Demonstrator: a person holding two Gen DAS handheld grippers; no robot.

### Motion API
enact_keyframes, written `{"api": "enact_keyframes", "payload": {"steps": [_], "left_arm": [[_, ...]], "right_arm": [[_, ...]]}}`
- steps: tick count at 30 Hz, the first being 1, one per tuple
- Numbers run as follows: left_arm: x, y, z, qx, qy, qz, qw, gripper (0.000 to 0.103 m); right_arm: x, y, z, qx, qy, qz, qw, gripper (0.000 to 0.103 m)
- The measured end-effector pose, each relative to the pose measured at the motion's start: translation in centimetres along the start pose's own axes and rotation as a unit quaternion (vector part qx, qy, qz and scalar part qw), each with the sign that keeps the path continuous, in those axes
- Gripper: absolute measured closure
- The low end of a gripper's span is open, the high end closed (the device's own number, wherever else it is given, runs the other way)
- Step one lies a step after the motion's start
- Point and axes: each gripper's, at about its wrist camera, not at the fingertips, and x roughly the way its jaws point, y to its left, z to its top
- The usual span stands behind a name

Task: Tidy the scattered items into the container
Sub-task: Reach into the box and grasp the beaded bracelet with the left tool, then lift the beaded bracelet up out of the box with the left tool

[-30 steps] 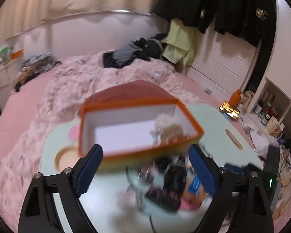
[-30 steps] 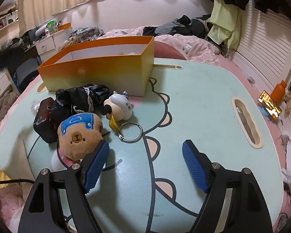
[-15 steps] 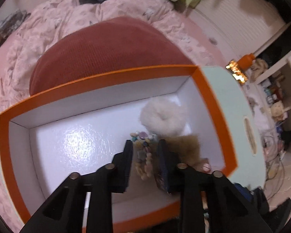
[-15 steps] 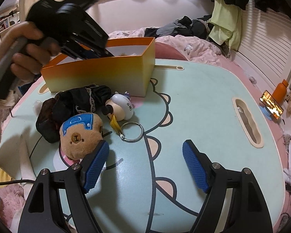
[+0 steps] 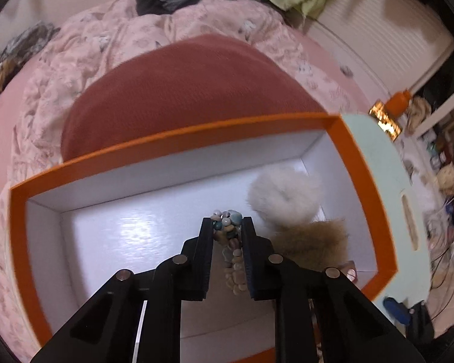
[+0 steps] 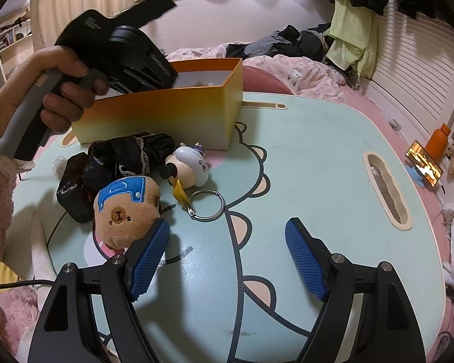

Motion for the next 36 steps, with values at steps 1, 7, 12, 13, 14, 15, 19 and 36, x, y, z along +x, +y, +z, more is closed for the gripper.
{"api": "enact_keyframes", "payload": {"steps": [1,7,12,13,14,15,19,36], "left_arm": [[-0.9,0.2,0.0,-0.002,-0.012,-0.005,0.9999,0.086],[-8.5,0.9,-1.5,-0.003,-0.094,-0.05,0.9943,0.086],[-11.9,1.4,-5.7,0.01,-0.12,-0.061,0.9908,0.086],[-11.7,1.7,-6.6,0.012,-0.114,-0.061,0.9915,0.086],[-11.4,2.0,-7.6,0.011,-0.103,-0.063,0.9926,0.086],[-10.9,2.5,-8.6,0.005,-0.094,-0.068,0.9933,0.086],[-8.7,3.5,-11.2,-0.004,-0.086,-0.059,0.9946,0.086],[-9.6,2.7,-14.2,0.002,-0.16,0.011,0.987,0.025]], "right_arm": [[0.0,0.0,0.0,0.0,0.0,0.0,1.0,0.024],[0.0,0.0,0.0,0.0,0.0,0.0,1.0,0.024],[0.0,0.0,0.0,0.0,0.0,0.001,1.0,0.024],[0.0,0.0,0.0,0.001,0.0,0.001,1.0,0.024],[0.1,0.0,0.0,0.0,0.0,0.001,1.0,0.024],[0.0,0.0,0.0,0.0,0.0,0.0,1.0,0.024],[0.1,0.0,0.0,-0.001,0.001,0.001,1.0,0.022],[0.0,0.1,-0.2,-0.002,0.003,0.002,1.0,0.022]]}}
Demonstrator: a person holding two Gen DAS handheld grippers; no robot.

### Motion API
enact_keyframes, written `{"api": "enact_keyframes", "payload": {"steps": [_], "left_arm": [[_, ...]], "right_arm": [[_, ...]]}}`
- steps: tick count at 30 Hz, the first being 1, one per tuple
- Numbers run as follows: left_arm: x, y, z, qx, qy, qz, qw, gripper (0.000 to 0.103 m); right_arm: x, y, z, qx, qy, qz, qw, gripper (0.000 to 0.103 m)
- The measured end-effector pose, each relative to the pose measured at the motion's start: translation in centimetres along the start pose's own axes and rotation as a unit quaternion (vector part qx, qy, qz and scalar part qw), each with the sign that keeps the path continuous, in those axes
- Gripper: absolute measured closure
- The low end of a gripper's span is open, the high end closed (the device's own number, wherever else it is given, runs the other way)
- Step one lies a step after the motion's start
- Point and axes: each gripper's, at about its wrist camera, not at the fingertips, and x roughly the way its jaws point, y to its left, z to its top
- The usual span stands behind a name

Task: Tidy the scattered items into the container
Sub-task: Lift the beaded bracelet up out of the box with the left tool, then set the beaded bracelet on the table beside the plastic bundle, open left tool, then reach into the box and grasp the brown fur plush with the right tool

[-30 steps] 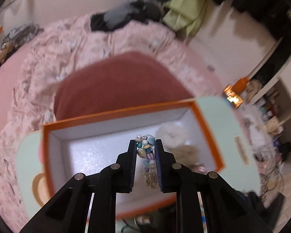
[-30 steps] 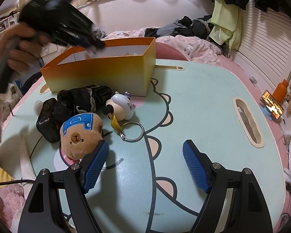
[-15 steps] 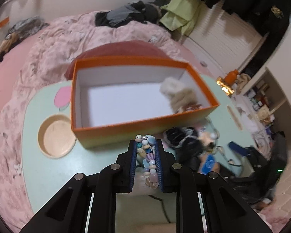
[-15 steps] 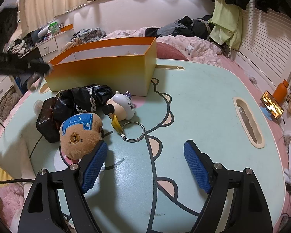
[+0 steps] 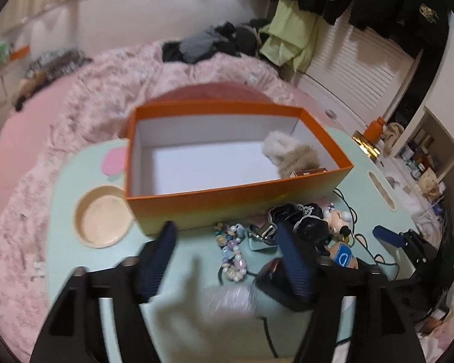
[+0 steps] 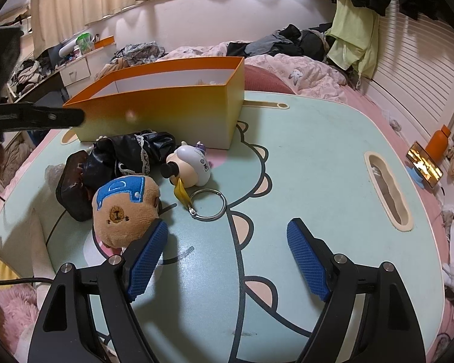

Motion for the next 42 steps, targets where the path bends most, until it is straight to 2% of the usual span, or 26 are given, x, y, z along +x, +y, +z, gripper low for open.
{"api": "enact_keyframes", "payload": {"steps": [1,5,14,21,24,27,34,36,40,42], "left_arm": [[-0.6,-0.2,-0.4,0.006,-0.009,0.009,0.9999,0.022],[-2.4,-1.1,-2.2,0.038,-0.023,0.038,0.9983,0.021],[-2.0,-1.9,-7.4,-0.004,-0.038,0.056,0.9977,0.021],[0.1,-1.5,-8.7,-0.03,-0.007,0.091,0.9954,0.02],[0.9,-1.8,-9.2,-0.016,0.0,0.113,0.9934,0.012],[1.2,-2.0,-9.4,-0.013,-0.003,0.114,0.9933,0.0],[1.4,-2.0,-9.5,-0.019,-0.009,0.114,0.9933,0.0],[1.4,-1.9,-9.5,-0.02,-0.01,0.113,0.9934,0.0],[1.3,-1.9,-9.5,-0.02,-0.01,0.113,0.9934,0.0],[1.3,-1.8,-9.5,-0.02,-0.011,0.113,0.9933,0.0]], "right_arm": [[0.0,0.0,0.0,0.0,0.0,0.0,1.0,0.022],[0.0,0.0,0.0,0.0,0.001,-0.001,1.0,0.022],[0.4,0.2,0.2,-0.005,0.004,-0.008,1.0,0.022],[0.3,0.2,0.2,-0.006,0.004,-0.009,1.0,0.022],[0.3,0.2,0.2,-0.006,0.005,-0.01,1.0,0.022],[0.3,0.2,0.2,-0.006,0.004,-0.009,1.0,0.022],[0.3,0.0,0.3,-0.012,0.007,-0.012,1.0,0.022],[0.1,-0.8,0.7,0.006,0.009,-0.01,1.0,0.022],[-1.9,-2.7,3.1,0.048,-0.035,-0.069,0.996,0.022],[-3.2,-2.7,5.3,0.058,-0.057,-0.04,0.996,0.022]]}}
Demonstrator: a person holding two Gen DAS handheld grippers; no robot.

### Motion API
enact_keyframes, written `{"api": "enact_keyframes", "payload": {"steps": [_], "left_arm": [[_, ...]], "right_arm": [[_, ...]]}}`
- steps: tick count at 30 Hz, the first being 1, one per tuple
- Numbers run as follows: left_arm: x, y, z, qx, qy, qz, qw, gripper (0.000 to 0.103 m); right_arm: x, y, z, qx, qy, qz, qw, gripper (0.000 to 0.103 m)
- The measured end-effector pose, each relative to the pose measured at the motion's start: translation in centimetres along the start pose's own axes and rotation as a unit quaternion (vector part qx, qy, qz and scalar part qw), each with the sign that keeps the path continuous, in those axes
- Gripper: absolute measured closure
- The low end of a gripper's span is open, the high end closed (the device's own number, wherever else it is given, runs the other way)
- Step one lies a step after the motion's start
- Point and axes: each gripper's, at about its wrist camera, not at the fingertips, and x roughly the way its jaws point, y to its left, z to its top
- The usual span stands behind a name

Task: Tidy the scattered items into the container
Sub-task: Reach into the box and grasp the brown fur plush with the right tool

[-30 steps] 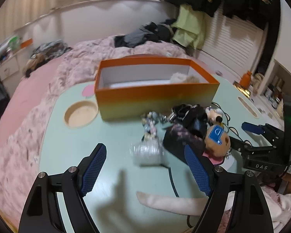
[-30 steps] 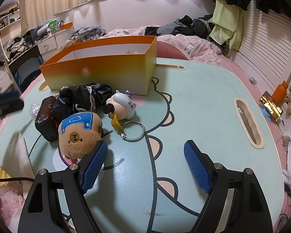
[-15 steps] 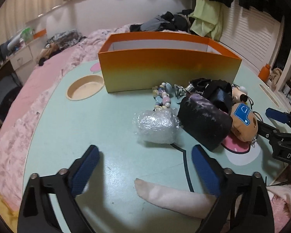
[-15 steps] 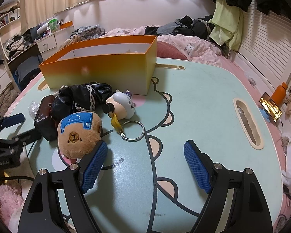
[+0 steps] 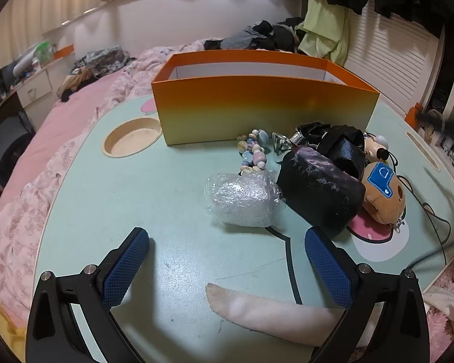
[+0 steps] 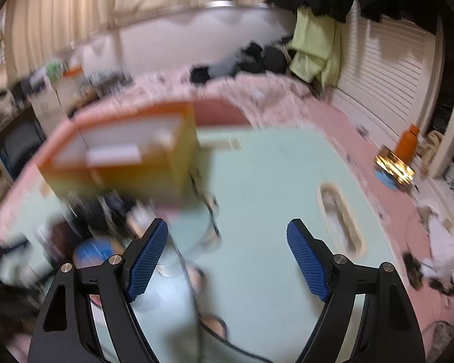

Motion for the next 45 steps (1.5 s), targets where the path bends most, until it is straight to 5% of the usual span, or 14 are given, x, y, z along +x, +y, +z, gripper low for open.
{"api": "enact_keyframes", "payload": {"steps": [3,5,10,15,22,24,29,38,45], "left_arm": [[0.0,0.0,0.0,0.0,0.0,-0.001,1.0,0.0],[0.0,-0.1,0.0,0.0,0.0,-0.001,1.0,0.0],[0.0,-0.1,0.0,0.0,0.0,-0.001,1.0,0.0],[0.0,-0.1,-0.1,0.0,0.0,-0.001,1.0,0.0],[0.0,-0.2,0.1,0.001,0.0,-0.001,1.0,0.0],[0.0,-0.3,0.2,0.001,0.0,-0.001,1.0,0.0],[0.1,-0.5,0.2,0.0,-0.001,-0.002,1.0,0.0],[0.0,-0.5,0.1,0.0,-0.001,-0.004,1.0,0.0],[0.0,-1.2,0.0,0.006,-0.003,-0.015,0.9999,0.0]], "right_arm": [[-0.2,2.0,3.6,-0.016,-0.002,0.069,0.997,0.022],[0.8,4.0,5.9,-0.041,0.013,0.079,0.996,0.022],[6.5,7.5,9.5,-0.087,0.112,0.05,0.989,0.053],[11.1,7.8,9.6,-0.096,0.193,0.011,0.976,0.054],[13.6,7.8,9.1,-0.099,0.236,0.0,0.967,0.063],[13.9,8.1,8.6,-0.106,0.234,-0.007,0.966,0.075],[13.3,8.4,8.5,-0.107,0.213,0.018,0.971,0.083],[5.7,6.1,9.2,-0.037,0.072,0.116,0.99,0.084],[0.9,2.4,5.8,-0.006,0.035,0.135,0.99,0.084]]}}
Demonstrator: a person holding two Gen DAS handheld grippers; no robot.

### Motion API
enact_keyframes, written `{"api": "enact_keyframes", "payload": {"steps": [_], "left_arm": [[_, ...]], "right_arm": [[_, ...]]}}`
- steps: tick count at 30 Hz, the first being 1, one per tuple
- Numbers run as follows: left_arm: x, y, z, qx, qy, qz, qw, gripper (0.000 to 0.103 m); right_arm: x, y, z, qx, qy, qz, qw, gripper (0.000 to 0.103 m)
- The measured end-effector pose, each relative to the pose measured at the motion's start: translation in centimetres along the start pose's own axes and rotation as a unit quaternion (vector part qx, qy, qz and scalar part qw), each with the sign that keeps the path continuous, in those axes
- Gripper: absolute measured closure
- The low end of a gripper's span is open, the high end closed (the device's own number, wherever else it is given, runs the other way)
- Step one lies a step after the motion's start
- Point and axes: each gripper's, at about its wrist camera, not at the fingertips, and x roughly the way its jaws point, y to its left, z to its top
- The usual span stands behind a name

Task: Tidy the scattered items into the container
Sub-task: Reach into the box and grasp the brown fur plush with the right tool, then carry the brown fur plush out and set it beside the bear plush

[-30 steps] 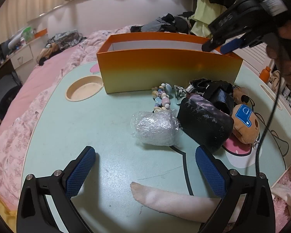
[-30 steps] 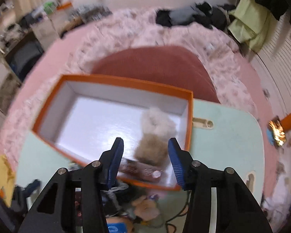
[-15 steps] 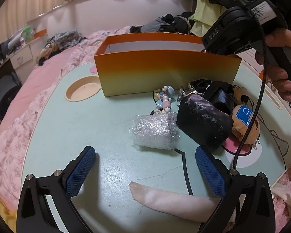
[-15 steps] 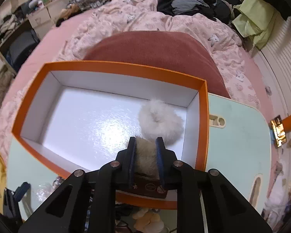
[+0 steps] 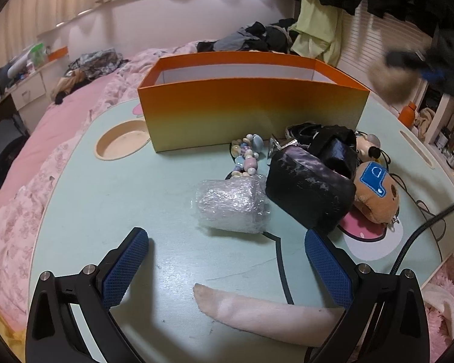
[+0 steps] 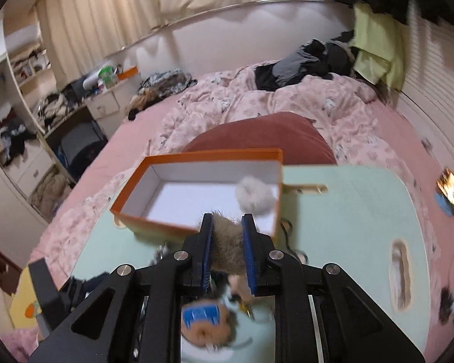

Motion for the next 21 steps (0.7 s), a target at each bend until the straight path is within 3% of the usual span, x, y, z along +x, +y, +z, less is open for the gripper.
{"api": "enact_keyframes", "payload": {"steps": [3,9,13,21], "left_arm": [[-0.2,0.1,-0.1,-0.008,-0.008,-0.013,0.9999,0.0],[-0.9,1.1,0.2,-0.042,-0.036,-0.094,0.994,0.0],[-0.5,0.5,0.5,-0.023,-0.027,-0.065,0.9973,0.0],[0.4,-0.1,1.0,-0.017,-0.022,-0.053,0.9982,0.0]], "right_arm": [[-0.9,-2.1,-2.5,0.04,-0.004,0.008,0.999,0.084],[0.2,-6.2,-6.6,0.109,0.024,0.021,0.994,0.083],[1.1,-6.7,-7.8,0.119,0.026,0.054,0.991,0.082],[3.1,-5.5,-8.9,0.122,0.038,0.133,0.983,0.074]]}}
